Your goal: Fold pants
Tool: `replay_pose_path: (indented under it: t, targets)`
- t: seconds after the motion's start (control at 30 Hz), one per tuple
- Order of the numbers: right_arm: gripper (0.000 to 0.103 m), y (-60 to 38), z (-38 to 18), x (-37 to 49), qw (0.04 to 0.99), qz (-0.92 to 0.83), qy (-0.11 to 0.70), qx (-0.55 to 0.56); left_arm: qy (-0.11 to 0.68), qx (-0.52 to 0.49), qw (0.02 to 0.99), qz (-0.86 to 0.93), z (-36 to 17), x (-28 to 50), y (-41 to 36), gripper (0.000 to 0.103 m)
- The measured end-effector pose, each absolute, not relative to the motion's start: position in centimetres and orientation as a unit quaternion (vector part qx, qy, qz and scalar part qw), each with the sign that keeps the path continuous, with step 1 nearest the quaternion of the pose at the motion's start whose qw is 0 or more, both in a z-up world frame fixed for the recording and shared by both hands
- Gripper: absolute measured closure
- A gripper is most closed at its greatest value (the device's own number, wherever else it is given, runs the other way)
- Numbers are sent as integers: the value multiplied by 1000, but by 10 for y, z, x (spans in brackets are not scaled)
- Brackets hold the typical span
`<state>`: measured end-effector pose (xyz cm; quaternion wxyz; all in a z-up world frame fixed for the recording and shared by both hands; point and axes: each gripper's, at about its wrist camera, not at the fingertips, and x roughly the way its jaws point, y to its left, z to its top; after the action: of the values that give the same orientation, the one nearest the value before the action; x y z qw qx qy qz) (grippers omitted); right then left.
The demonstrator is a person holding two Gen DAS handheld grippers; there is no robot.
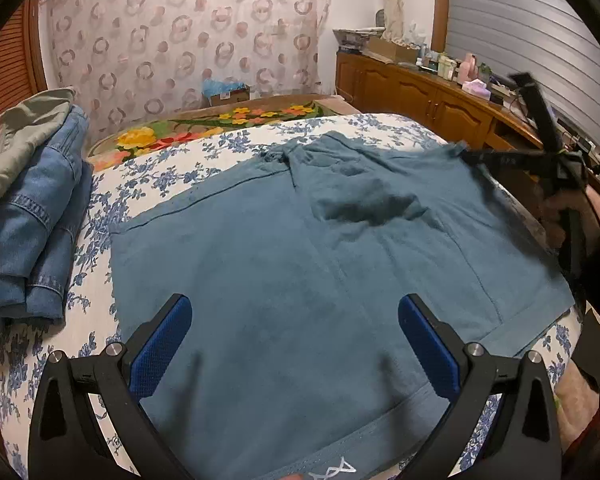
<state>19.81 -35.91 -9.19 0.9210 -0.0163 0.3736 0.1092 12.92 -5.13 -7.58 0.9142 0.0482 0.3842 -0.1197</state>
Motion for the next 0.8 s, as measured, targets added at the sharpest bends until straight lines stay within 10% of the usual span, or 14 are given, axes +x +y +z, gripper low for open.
replay_pose_path:
  t: [0.8]
  targets:
    - [57,-350,-56,63,932,158,324,-40,367,22,924,-101,-66,99,-7,0]
